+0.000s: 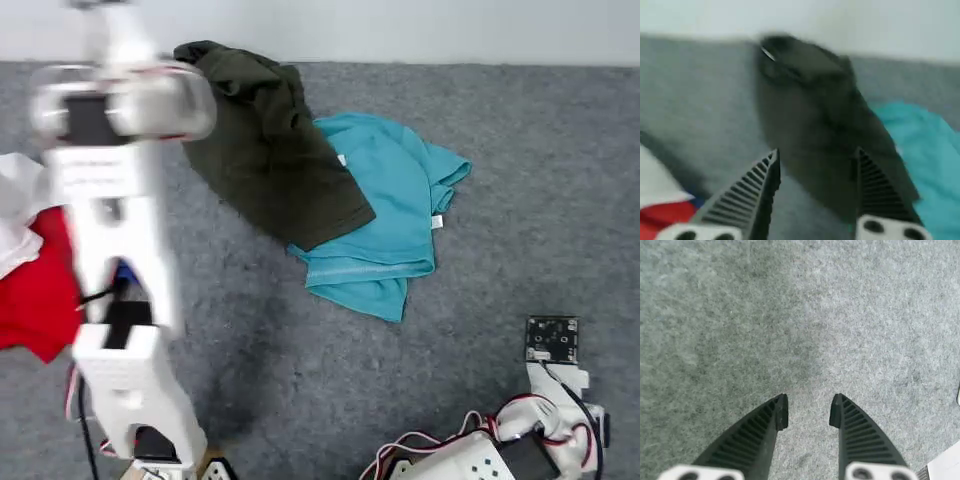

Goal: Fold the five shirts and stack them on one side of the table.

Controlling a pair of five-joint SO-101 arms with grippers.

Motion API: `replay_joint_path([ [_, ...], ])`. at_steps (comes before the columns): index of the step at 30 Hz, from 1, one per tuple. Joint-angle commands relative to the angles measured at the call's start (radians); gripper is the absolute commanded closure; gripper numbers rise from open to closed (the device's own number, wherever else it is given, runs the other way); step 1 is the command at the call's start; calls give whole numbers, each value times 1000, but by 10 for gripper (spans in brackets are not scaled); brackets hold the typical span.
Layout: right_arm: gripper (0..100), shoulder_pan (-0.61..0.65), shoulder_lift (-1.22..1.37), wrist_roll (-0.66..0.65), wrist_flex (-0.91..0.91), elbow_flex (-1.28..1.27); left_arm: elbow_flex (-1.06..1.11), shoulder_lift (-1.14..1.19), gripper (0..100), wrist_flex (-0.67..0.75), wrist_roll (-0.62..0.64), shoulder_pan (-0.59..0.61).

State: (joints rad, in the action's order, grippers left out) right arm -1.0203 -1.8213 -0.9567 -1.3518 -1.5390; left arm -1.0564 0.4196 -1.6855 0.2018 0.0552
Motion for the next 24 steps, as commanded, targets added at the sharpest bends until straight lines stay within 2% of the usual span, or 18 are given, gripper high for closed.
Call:
replay_joint_path([
  [1,848,-12,8,-25,-88,-2,283,40,787,215,209,-189],
  [4,848,-12,8,-55,-94,0,329,161,826,384,295,-238],
  [7,848,-18,10,-98,-101,0,326,328,901,542,310,-239],
  [10,848,-70,10,-123,-104,0,278,480,946,597,308,-216],
  [16,848,-180,8,-219,-97,-9,36,732,980,437,193,-242],
  [20,848,-191,8,-247,-97,-9,-177,838,986,239,127,-256],
  [24,848,-191,8,-245,-97,-9,-398,891,987,8,5,-250],
])
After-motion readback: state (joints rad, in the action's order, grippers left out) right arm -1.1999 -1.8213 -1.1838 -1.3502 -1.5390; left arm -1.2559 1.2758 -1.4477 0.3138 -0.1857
